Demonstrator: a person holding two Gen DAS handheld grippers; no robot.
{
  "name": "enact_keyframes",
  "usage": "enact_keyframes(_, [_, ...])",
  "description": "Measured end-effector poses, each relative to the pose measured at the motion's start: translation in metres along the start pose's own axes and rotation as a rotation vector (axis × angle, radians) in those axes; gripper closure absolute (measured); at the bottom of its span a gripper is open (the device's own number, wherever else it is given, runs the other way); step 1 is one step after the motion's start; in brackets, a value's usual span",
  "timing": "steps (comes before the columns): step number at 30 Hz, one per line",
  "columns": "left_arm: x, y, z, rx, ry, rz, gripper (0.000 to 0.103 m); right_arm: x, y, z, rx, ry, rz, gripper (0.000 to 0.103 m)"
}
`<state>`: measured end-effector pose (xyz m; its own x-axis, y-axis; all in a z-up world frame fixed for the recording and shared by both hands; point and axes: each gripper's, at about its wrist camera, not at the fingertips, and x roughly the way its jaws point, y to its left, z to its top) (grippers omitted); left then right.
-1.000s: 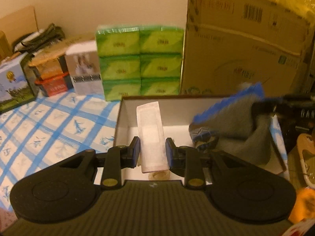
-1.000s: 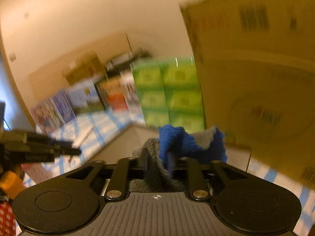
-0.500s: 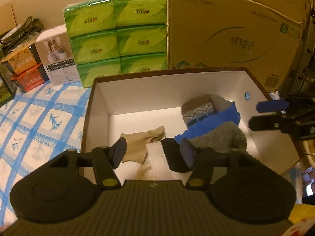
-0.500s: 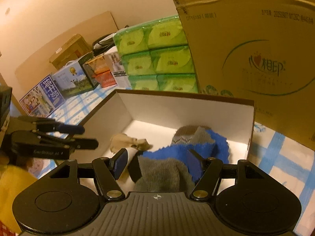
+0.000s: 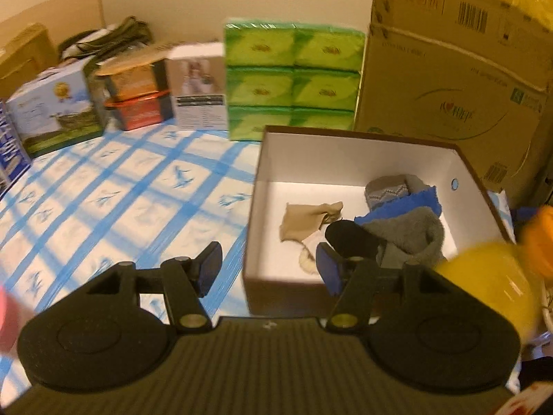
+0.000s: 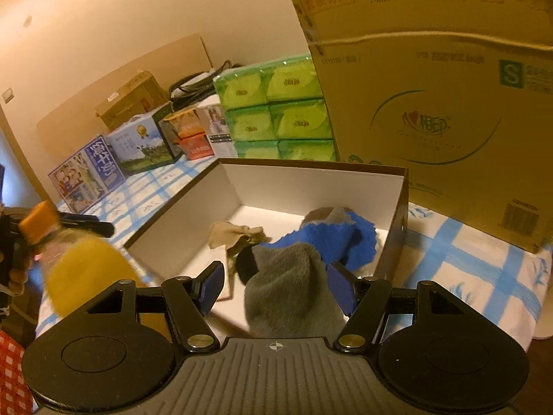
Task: Organize soft objects
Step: 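Move the right gripper back from the box to the green towel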
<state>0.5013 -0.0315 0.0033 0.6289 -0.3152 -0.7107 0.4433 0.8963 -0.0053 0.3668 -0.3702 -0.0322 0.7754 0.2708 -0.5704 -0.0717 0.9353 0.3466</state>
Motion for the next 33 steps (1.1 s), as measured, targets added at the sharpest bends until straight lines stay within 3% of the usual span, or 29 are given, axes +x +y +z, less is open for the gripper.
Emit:
enact_keyframes(8, [-0.086, -0.006, -0.058, -0.1, -0.024, 0.056, 0.046, -0.051, 0.023, -0.025, 0.011, -0.009, 0.032, 0.037])
enact_keyframes(17, [-0.152, -0.015, -0.138, -0.212, -0.009, 0.141, 0.046, -0.079, 0.052, -0.063, -0.016, 0.014, 0.094, 0.037])
enact_keyframes(28, [-0.191, 0.0, -0.216, -0.309, 0.031, 0.311, 0.046, -0.046, 0.089, -0.112, -0.064, 0.119, 0.179, 0.037])
enact_keyframes(33, [-0.195, 0.011, -0.239, -0.366, 0.042, 0.346, 0.046, -0.02, 0.105, -0.128, -0.074, 0.161, 0.22, 0.037])
